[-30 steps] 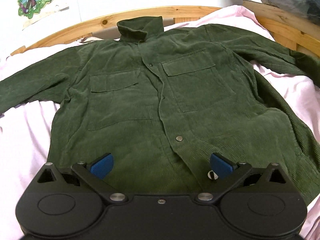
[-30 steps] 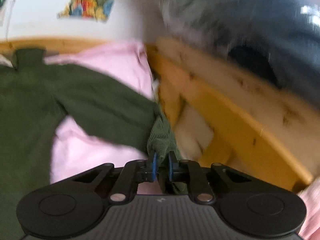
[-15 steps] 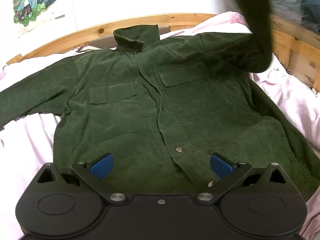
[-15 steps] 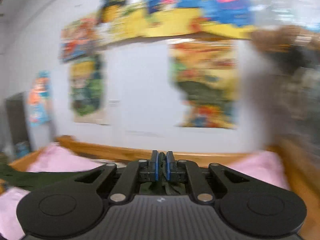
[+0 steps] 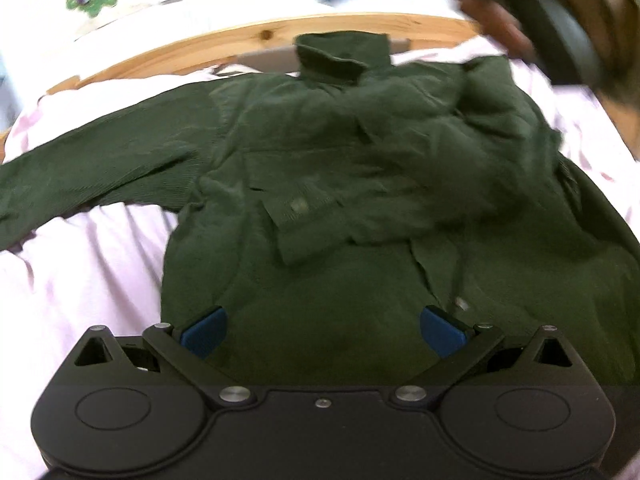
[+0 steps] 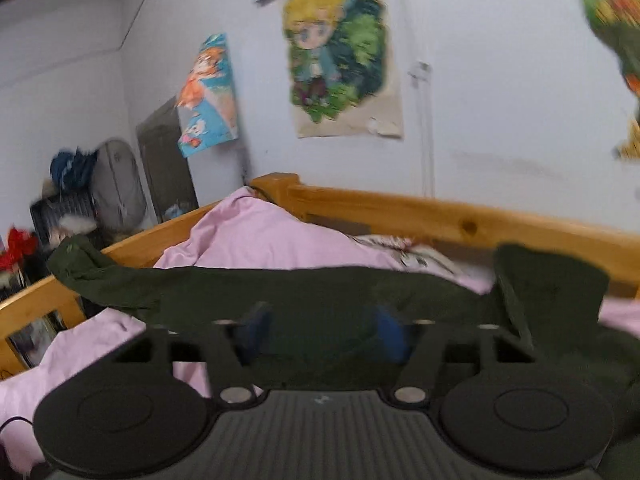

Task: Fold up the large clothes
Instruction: 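Fold the held sleeve across the shirt front with the right gripper, release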

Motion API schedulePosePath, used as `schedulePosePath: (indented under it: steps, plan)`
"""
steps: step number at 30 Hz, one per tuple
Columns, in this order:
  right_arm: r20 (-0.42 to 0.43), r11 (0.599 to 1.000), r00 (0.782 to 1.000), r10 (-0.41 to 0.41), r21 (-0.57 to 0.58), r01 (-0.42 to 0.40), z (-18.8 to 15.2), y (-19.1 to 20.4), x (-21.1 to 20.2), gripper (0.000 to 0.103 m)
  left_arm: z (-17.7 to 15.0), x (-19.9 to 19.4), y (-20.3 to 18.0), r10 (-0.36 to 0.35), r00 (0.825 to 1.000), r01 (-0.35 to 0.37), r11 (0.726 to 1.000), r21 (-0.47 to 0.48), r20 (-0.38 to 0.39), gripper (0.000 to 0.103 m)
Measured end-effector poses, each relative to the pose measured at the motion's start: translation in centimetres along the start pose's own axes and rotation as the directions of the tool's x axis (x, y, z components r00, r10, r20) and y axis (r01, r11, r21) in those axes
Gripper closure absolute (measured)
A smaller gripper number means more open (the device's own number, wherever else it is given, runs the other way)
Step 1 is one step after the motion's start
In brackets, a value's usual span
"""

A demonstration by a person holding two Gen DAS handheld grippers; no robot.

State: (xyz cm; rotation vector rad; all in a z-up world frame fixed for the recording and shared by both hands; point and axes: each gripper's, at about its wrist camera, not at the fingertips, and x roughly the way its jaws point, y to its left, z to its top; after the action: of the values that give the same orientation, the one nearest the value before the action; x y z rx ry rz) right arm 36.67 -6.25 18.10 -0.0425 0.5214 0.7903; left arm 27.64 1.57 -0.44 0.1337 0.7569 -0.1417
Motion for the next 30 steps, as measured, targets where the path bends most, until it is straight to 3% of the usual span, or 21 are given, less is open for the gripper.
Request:
schedulePosePath:
  steps: [2,4,6,7,8,10,14,19,21,23,24,25,27,30]
  plan:
    - [0.009,0.998,0.998,-0.061,0.018,0.06,-1.3,-2.8,-1.3,0.019,0.7,1.1,0.8,0.019,0.999,-0.018,0.999,-0.031,0.026,0.001]
    - [0.038,0.98,0.98,-0.196,0.038,0.194,-2.4,-6.2,-3.7,0.011,1.8,2.6,1.5,0.061,0.997,-0.057,0.997,-0.059,0.055,0.001]
    - [0.063,0.938,0.936,-0.346,0.041,0.344,-3.2,-9.1,-6.1,0.008,2.9,4.6,2.0,0.106,0.992,-0.1,0.992,-0.083,0.072,0.001]
    - [0.061,0.903,0.901,-0.429,0.035,0.428,-3.8,-10.9,-7.5,0.005,3.7,5.6,2.1,0.121,0.99,-0.115,0.989,-0.094,0.068,0.001]
    - [0.049,0.874,0.873,-0.486,0.037,0.485,-4.3,-12.4,-8.6,0.004,4.3,6.5,2.2,0.127,0.99,-0.12,0.987,-0.108,0.062,0.004]
    - [0.009,0.836,0.839,-0.545,0.081,0.542,-5.5,-15.6,-10.8,0.004,5.1,8.1,2.4,0.109,0.992,-0.099,0.986,-0.133,0.067,0.01]
    - [-0.074,0.815,0.845,-0.53,0.231,0.532,-8.1,-20.2,-13.2,0.005,5.7,10.5,2.1,0.124,0.991,-0.115,0.982,-0.151,0.051,0.014]
    - [-0.065,0.816,0.866,-0.495,0.307,0.49,-9.0,-22.7,-11.5,0.014,5.4,11.9,1.8,0.133,0.99,-0.127,0.984,-0.129,0.04,0.014]
    - [-0.065,0.822,0.871,-0.487,0.304,0.482,-8.4,-23.5,-10.0,0.027,5.4,12.0,1.6,0.138,0.99,-0.132,0.985,-0.114,0.04,0.014]
    - [-0.091,0.817,0.866,-0.491,0.298,0.494,-7.9,-23.8,-9.2,0.076,5.2,12.1,1.6,0.14,0.989,-0.135,0.984,-0.118,0.042,0.014]
    - [-0.121,0.803,0.854,-0.506,0.293,0.518,-7.9,-24.0,-8.9,0.089,5.2,12.2,1.6,0.142,0.989,-0.135,0.983,-0.125,0.042,0.014]
    - [-0.143,0.787,0.836,-0.53,0.286,0.547,-7.6,-24.2,-8.2,0.094,5.1,12.2,1.6,0.144,0.989,-0.137,0.982,-0.133,0.044,0.014]
    - [-0.128,0.727,0.773,-0.622,0.272,0.63,-6.8,-23.8,-8.5,0.095,5.0,12.1,1.5,0.146,0.988,-0.138,0.981,-0.14,0.053,0.014]
    - [-0.054,0.707,0.731,-0.68,0.213,0.674,-6.0,-22.9,-9.6,0.095,5.1,12.4,0.7,0.147,0.987,-0.14,0.984,-0.11,0.059,0.015]
